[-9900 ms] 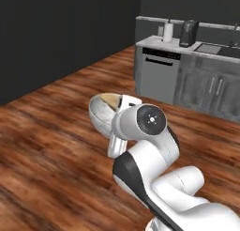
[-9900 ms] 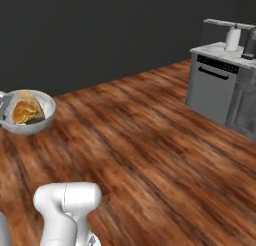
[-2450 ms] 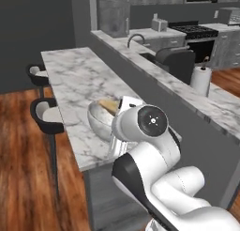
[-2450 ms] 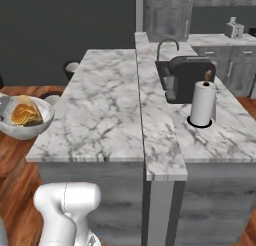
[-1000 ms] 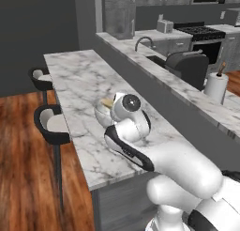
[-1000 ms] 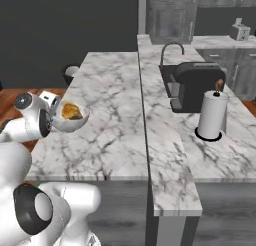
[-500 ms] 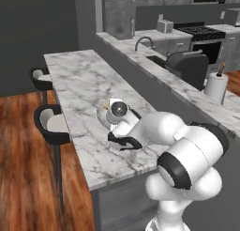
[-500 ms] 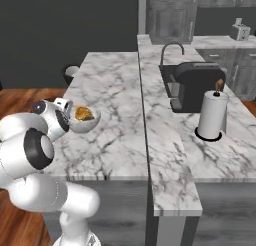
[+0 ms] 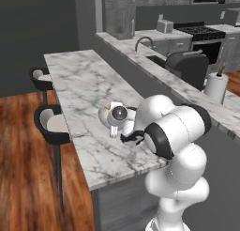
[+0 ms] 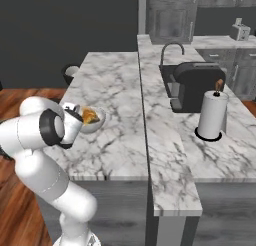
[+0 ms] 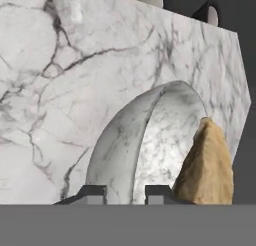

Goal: Pick up the heated bread from the toaster oven and place it in the bowl. Then move the bread bowl to the dining counter.

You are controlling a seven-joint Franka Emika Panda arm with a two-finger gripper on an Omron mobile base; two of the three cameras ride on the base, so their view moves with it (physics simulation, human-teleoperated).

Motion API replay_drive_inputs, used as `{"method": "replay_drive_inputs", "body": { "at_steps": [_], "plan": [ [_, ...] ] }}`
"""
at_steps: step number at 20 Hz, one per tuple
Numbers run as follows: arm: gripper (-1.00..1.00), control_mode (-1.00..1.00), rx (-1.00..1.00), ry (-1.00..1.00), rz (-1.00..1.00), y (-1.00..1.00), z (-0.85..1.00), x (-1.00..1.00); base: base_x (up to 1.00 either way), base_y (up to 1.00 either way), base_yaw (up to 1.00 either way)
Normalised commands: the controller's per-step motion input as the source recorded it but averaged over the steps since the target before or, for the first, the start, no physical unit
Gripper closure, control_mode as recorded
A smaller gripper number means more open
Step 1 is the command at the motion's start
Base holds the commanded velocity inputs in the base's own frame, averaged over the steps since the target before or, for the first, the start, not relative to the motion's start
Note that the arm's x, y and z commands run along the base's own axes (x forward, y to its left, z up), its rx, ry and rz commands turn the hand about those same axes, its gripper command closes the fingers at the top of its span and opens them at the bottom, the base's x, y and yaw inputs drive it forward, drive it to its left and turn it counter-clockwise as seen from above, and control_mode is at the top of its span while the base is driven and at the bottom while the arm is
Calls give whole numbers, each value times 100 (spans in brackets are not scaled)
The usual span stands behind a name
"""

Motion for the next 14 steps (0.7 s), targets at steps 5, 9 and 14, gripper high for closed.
{"method": "replay_drive_inputs", "body": {
  "at_steps": [5,9,14],
  "plan": [
    [-100,-100,0,0,0,5,4,-25,0,0,0],
    [-100,-100,0,-9,-1,21,65,-68,0,0,0],
    [-100,-100,-2,-20,0,22,100,-74,0,0,0]
  ]
}}
